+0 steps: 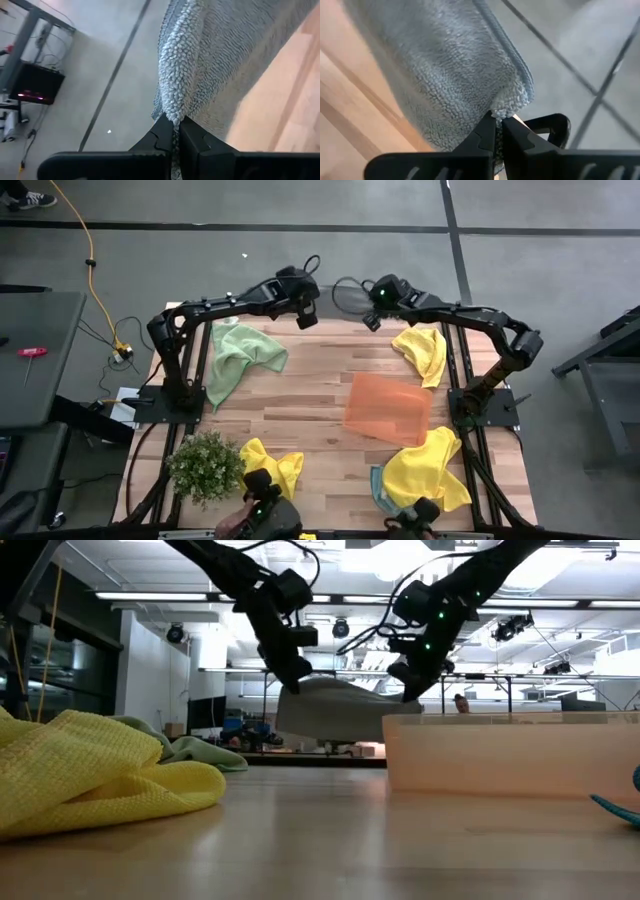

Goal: Fold microfiber towels
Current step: Fold the gray microfiber towel

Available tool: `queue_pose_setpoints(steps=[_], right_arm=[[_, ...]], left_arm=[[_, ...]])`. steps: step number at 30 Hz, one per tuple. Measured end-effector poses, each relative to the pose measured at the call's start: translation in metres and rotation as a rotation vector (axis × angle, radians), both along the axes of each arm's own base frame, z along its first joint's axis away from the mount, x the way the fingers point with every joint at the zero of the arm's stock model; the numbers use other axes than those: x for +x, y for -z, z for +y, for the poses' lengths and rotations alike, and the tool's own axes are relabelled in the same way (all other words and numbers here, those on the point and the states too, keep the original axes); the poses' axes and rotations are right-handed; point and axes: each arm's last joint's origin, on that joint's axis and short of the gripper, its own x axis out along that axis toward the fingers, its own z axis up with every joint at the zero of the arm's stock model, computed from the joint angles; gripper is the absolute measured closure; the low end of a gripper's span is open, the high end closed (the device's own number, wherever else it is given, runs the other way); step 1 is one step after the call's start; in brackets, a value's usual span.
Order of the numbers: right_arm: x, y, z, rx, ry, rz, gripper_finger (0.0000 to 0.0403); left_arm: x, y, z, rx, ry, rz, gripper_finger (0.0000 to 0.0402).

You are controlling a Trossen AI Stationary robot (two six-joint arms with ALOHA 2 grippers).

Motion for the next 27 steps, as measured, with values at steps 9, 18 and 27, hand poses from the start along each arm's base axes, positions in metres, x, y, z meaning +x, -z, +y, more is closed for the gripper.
queue_pose_setpoints(steps=[9,18,27], right_arm=[[0.007,0.040,0.039,-0.099,-0.028,0.129,0.0403],[0.009,0.065,0.076,-0.038,-0.080,0.124,0.0403],[0.007,0.074,0.096,0.160,-0.030,0.040,0.0403]], left_arm=[[0.012,0.064,-0.052,0.025,0.072,0.053,0.0401],[0.026,0.090,-0.111,0.004,0.189,0.095,0.0401],[0.030,0.098,-0.142,-0.083,0.148,0.048,0.0401]])
